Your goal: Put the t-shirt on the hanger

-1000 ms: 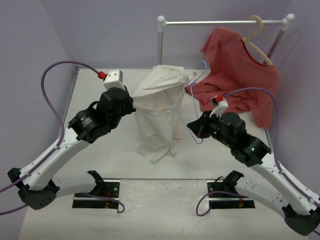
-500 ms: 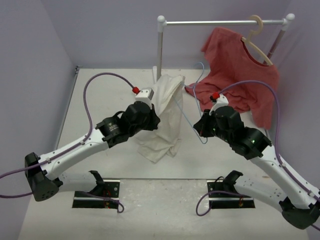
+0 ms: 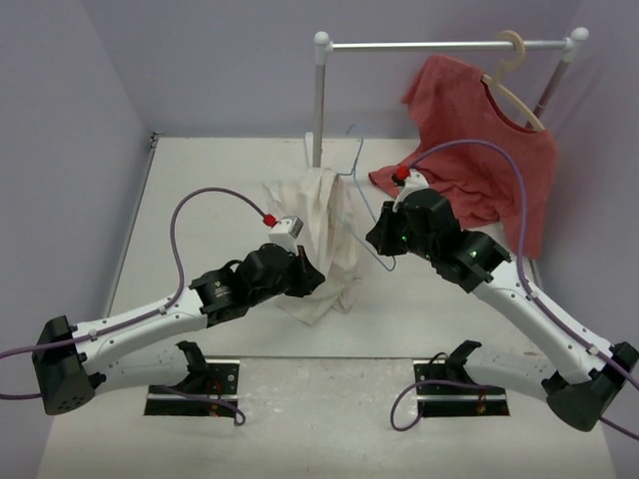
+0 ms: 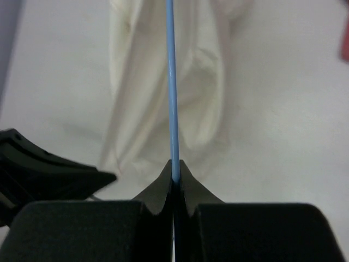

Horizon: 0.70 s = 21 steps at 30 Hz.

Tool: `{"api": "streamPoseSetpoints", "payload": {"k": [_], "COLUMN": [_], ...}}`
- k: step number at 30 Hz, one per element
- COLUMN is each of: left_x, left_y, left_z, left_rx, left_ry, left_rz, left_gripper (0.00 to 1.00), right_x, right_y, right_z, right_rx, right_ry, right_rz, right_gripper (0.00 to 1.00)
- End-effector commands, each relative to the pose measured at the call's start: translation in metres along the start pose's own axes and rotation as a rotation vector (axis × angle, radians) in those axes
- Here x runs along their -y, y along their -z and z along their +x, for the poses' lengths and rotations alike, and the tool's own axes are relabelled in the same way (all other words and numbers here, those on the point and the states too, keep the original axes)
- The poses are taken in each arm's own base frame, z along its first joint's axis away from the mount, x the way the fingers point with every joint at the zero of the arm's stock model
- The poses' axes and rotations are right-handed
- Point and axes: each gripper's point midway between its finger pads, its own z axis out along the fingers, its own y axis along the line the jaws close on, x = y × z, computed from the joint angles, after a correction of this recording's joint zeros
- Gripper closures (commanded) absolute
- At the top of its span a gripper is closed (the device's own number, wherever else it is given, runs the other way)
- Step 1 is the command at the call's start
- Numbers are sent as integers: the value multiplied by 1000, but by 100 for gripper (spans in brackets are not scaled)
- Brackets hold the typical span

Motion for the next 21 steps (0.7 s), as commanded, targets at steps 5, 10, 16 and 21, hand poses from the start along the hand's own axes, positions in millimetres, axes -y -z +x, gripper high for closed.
{"api": "streamPoseSetpoints", "payload": {"k": [5,10,16,21], "left_x": [79,104,126,139], "left_y": [69,108,151,119], "left_z": [-93,-157,-198,-170], "left_rx": [266,415,506,388], "left_ry": [62,86,91,12], "left_rz": [236,210,242,303], "left_gripper": [100,100,100,100], "right_x": [-106,-127,-125,-145], "right_y": [-2,-1,17,3], "right_z": [4,16,12,9], "right_rx": [231,325,461,379], "right_ry": [102,134,128,188], "right_rz": [-516,-631,-716,-723], "right_gripper": [100,100,100,100]}}
